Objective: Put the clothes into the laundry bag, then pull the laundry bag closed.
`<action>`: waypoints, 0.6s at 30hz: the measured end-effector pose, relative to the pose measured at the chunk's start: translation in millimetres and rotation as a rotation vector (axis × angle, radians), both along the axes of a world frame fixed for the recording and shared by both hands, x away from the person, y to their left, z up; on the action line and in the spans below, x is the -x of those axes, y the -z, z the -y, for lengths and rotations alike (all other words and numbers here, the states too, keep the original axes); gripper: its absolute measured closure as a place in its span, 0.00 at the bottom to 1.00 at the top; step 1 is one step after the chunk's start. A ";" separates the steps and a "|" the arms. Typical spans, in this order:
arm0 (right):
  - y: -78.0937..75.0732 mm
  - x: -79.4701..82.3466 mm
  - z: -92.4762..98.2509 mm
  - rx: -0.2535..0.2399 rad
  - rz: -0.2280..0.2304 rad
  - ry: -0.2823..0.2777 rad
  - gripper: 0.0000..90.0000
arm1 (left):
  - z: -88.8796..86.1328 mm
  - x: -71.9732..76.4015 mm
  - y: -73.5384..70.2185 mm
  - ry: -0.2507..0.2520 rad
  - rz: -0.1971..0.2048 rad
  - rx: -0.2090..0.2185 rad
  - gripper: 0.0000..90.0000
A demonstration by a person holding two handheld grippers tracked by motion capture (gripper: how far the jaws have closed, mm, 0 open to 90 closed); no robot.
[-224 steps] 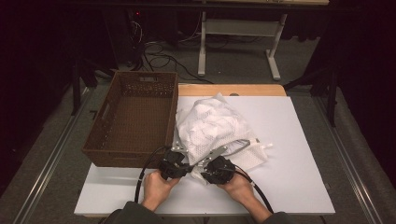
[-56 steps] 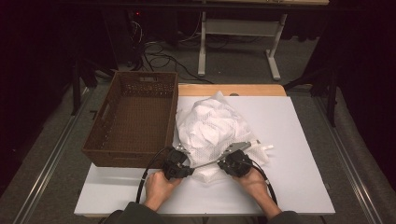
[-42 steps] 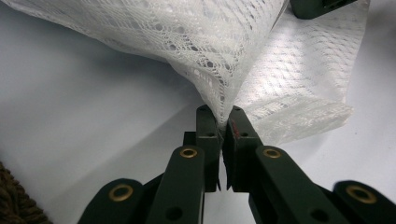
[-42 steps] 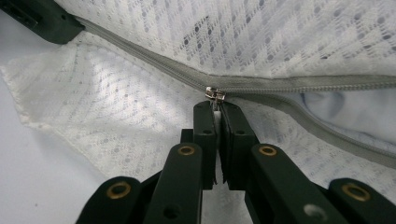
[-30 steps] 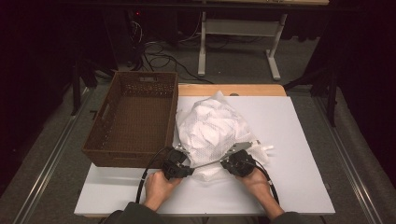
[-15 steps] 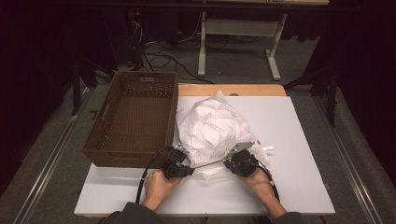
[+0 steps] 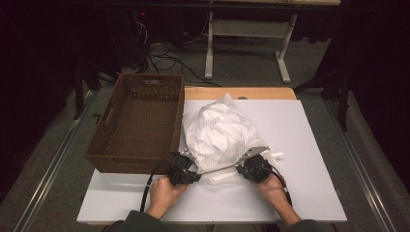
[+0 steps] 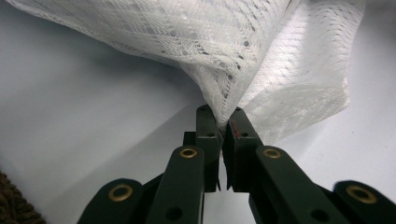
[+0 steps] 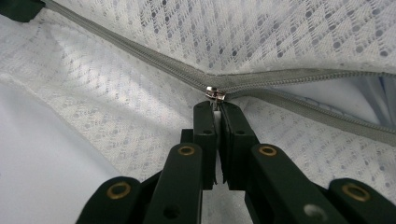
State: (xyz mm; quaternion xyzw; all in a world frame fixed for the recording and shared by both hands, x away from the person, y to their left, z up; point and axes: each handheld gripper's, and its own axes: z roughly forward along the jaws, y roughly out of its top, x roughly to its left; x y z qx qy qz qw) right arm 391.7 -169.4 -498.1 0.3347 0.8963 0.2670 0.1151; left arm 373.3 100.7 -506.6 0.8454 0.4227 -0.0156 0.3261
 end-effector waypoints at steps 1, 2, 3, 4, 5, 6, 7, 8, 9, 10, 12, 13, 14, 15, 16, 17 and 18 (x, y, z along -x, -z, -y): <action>0.1 0.0 0.0 0.001 0.003 -0.002 0.96 | 0.2 0.4 -0.1 -0.001 0.003 -0.004 0.95; 0.2 0.2 -0.1 0.001 0.004 -0.003 0.96 | 0.6 0.8 -0.3 -0.002 0.006 -0.007 0.95; 0.0 0.3 0.0 0.003 0.003 -0.003 0.96 | 0.7 0.9 -0.3 -0.002 0.005 -0.007 0.95; 0.3 0.6 -0.3 0.000 0.005 -0.002 0.96 | 0.5 0.7 -0.1 -0.003 0.005 -0.005 0.95; 0.1 0.5 -0.3 0.003 0.004 -0.003 0.96 | 0.4 0.6 -0.1 -0.003 0.004 -0.004 0.95; -0.2 0.0 0.0 0.007 0.005 -0.007 0.96 | 0.2 0.5 0.0 -0.001 0.004 -0.003 0.95; -0.3 -0.2 0.2 0.006 0.002 -0.006 0.96 | -0.1 0.4 0.2 -0.001 0.003 0.001 0.95; -0.4 -0.6 0.6 0.002 -0.003 -0.007 0.96 | -0.6 0.3 0.3 -0.001 0.000 0.003 0.95; -0.1 -0.9 0.8 -0.001 -0.002 -0.007 0.96 | -0.9 0.6 0.6 -0.003 0.003 0.006 0.95; -0.3 -1.2 1.3 0.004 -0.002 -0.008 0.96 | -0.9 1.1 0.8 -0.004 0.006 0.008 0.95; -0.4 -2.0 2.4 -0.003 -0.009 -0.004 0.96 | 0.1 1.8 0.4 -0.009 0.010 0.000 0.95; 0.0 -2.0 2.7 -0.007 -0.005 -0.001 0.96 | 0.7 1.8 0.1 -0.010 0.010 -0.003 0.94; 0.0 -1.7 3.2 -0.007 -0.003 0.001 0.96 | 1.1 1.9 0.0 -0.011 0.010 -0.004 0.94; 0.2 -1.3 3.8 -0.004 0.004 -0.001 0.96 | 1.3 2.2 -0.1 -0.013 0.010 -0.006 0.94; 0.3 -0.3 4.1 -0.006 0.005 0.005 0.96 | 1.6 2.6 -0.2 -0.015 0.011 -0.007 0.94; 0.2 0.1 4.9 0.003 0.012 0.003 0.96 | 1.9 2.8 -0.2 -0.016 0.013 -0.008 0.94; 0.3 0.4 5.9 -0.001 0.011 0.006 0.96 | 1.9 2.8 -0.2 -0.017 0.012 -0.008 0.94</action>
